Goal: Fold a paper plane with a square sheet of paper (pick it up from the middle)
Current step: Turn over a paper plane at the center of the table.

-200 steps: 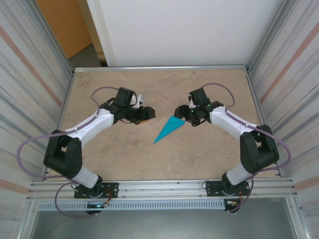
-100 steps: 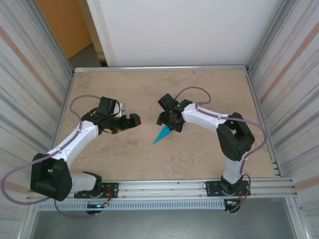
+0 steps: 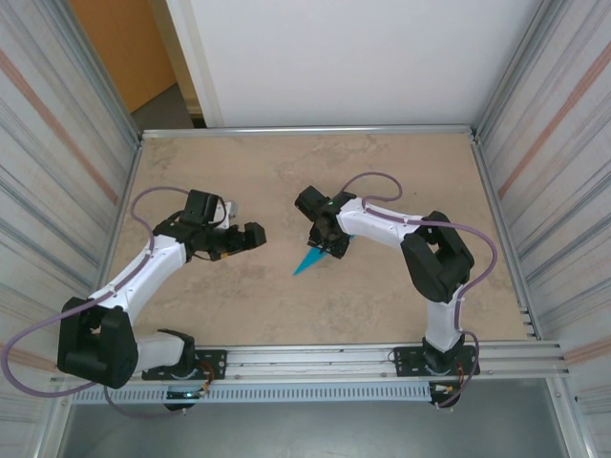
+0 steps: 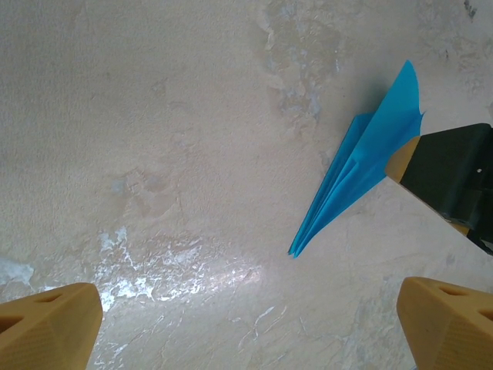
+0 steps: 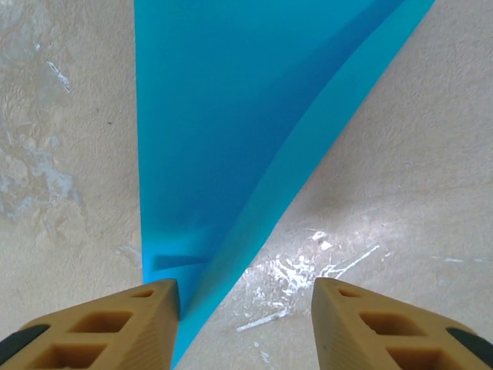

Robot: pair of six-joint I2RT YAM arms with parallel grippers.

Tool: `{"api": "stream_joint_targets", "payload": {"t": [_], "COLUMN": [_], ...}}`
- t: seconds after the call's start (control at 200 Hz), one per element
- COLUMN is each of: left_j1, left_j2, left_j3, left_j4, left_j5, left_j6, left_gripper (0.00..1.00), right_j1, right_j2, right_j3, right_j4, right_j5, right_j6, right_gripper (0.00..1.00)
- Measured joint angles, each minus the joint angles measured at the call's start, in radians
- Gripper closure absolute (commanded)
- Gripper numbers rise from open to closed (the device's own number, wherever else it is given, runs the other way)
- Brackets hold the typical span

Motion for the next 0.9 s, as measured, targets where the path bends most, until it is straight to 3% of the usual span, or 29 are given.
{"api": "stream_joint_targets", "payload": {"t": [0.446, 0.656, 0.902], "left_j1": [0.000, 0.000, 0.001], "left_j2": [0.006, 0.006, 0.006], "left_j3": [0.000, -0.005, -0.013], "left_j4": [0.000, 0.003, 0.004], "left_j5": [0.003, 0.014, 0.014], "left_j6": [0.000, 0.000, -0.008], "left_gripper": [0.01, 0.01, 0.01], "right_j1": [0.001, 0.000, -0.002], "right_j2": [0.000, 0.003, 0.000], "right_j3": [-0.002, -0.030, -0.051], "right_j4": [-0.020, 0.009, 0.018], "right_j5": [-0.006, -0.016, -0.003], "right_j6": [0.076, 0.091, 0.085], "right_gripper": [0.62, 0.74, 0.96]}}
